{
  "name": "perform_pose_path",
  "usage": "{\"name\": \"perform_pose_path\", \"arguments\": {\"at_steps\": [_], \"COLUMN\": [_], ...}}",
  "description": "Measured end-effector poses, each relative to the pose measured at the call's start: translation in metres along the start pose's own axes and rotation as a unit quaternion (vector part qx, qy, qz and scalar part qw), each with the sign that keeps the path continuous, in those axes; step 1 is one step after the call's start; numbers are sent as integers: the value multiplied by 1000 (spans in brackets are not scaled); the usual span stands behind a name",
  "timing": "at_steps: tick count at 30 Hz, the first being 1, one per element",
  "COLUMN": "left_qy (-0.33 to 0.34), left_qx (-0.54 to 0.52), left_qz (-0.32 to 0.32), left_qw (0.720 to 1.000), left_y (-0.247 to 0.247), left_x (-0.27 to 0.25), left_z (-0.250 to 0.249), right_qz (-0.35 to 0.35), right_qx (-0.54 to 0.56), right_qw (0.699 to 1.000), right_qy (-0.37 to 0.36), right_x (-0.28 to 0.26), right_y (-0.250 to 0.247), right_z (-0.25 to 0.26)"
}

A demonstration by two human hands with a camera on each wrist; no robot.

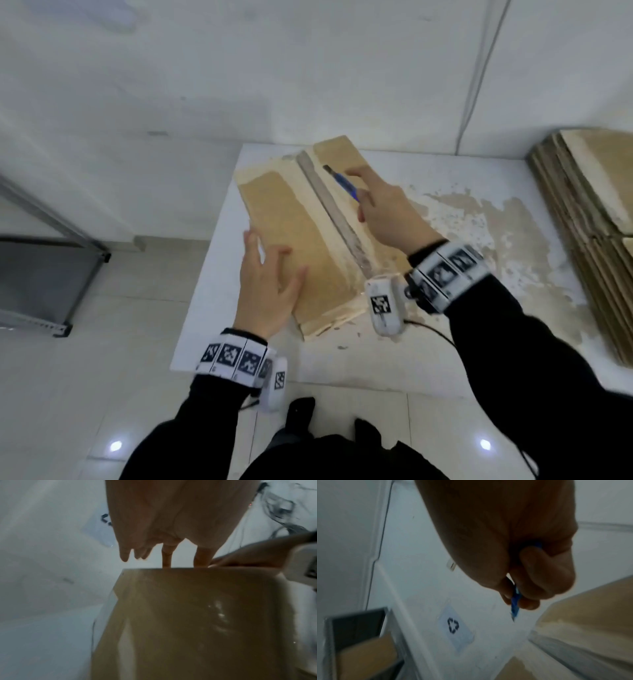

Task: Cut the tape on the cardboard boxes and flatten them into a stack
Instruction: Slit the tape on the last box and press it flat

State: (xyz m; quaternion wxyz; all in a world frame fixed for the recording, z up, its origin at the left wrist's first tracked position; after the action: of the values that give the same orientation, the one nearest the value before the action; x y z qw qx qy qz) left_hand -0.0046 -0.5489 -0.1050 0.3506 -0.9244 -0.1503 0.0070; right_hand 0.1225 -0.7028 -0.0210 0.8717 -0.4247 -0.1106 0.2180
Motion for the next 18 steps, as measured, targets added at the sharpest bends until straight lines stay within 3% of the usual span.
{"name": "perform_pose_path", "arguments": {"at_steps": [2,5,8,13,18], "left_qy": [57,105,115,125,118], "left_qx": [123,279,252,232,237], "left_qz": [30,87,113,102,110], "left_qw": [990,951,954,959,958], "left_y": [-9,-7,0,3,2], "left_x": [27,54,57,57,59], "left_z": [1,6,12,14,14], "right_qz": [47,37,57,43,83], "right_qx": [-85,-205,-274,-357,-345], "right_qw": [995,978,960,933,935], "right_qy": [-7,-11,11,-19,-8], "right_x": [40,81,102,113,123], "right_y": [22,35,51,59,60], "right_z": [22,42,45,55,57]}}
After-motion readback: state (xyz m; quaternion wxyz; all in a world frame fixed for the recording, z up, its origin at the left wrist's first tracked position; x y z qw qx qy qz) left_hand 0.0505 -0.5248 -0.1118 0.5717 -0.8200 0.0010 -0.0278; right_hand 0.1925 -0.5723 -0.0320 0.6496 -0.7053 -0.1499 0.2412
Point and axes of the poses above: each hand's wrist, its own x-axis towards the middle knuckle, its own y-axis out of the palm, z = x × y, the point moved 7 cm from there along x, towards the middle knuckle, and after that the axes turned 4 degrees about -x, right-handed, at the moved point
